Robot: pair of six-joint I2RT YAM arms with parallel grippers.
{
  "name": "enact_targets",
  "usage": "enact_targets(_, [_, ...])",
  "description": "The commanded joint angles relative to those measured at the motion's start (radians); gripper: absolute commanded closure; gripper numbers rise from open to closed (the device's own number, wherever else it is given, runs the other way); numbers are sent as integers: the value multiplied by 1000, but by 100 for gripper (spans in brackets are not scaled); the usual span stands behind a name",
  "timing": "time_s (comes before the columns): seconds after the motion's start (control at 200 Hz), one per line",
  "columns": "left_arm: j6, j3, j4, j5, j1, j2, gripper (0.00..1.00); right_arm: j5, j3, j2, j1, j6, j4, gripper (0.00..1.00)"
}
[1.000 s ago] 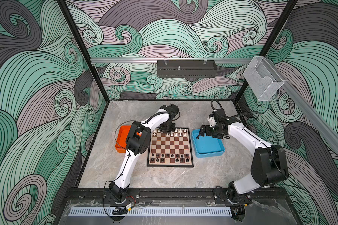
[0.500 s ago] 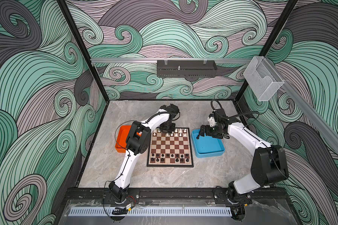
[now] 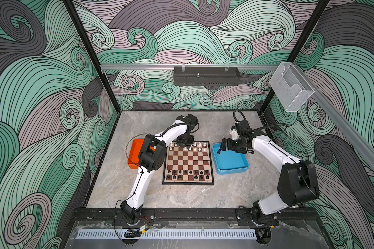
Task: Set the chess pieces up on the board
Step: 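Lower the white pawn onto an empty far-row square with the left gripper, then open the left gripper and return to the orange tray while the right shifts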
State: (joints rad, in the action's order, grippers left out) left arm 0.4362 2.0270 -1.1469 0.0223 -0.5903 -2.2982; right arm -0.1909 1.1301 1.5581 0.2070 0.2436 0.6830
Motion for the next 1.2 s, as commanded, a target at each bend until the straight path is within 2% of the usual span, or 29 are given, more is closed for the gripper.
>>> enact_targets(0.0, [7, 21, -42, 17, -6, 82, 69, -3, -12, -19, -8, 3, -5, 0])
enact_targets(0.185, [5, -12, -63, 53, -6, 147, 66, 2, -14, -31, -9, 5, -5, 1])
enact_targets(0.32, [2, -53, -76, 75, -5, 226, 57, -2, -12, -35, -8, 8, -1, 0])
enact_targets(0.465, [10, -103, -91, 114, 5, 328, 43, -15, 8, -33, -8, 18, 13, 1])
enact_targets(0.546, [16, -126, -111, 117, 29, 384, 31, -15, 34, -23, -8, 20, 34, 0])
enact_targets(0.656, [17, -170, -130, 100, 90, 461, 15, -18, 78, 1, -9, 28, 67, 1])
enact_targets(0.761, [23, -227, -146, 67, 184, 524, 6, -44, 120, 24, -7, 46, 89, 0])
enact_targets(0.876, [16, -287, -159, 53, 292, 571, 3, -52, 170, 42, -1, 59, 109, 0])
enact_targets(1.026, [-23, -358, -177, 69, 383, 575, 3, -34, 224, 73, 1, 45, 124, 0])
enact_targets(1.106, [-32, -396, -187, 51, 421, 549, 4, -29, 262, 117, -1, 23, 147, 0])
enact_targets(1.196, [-37, -426, -183, 28, 445, 522, 10, -32, 303, 165, -1, 3, 171, 0])
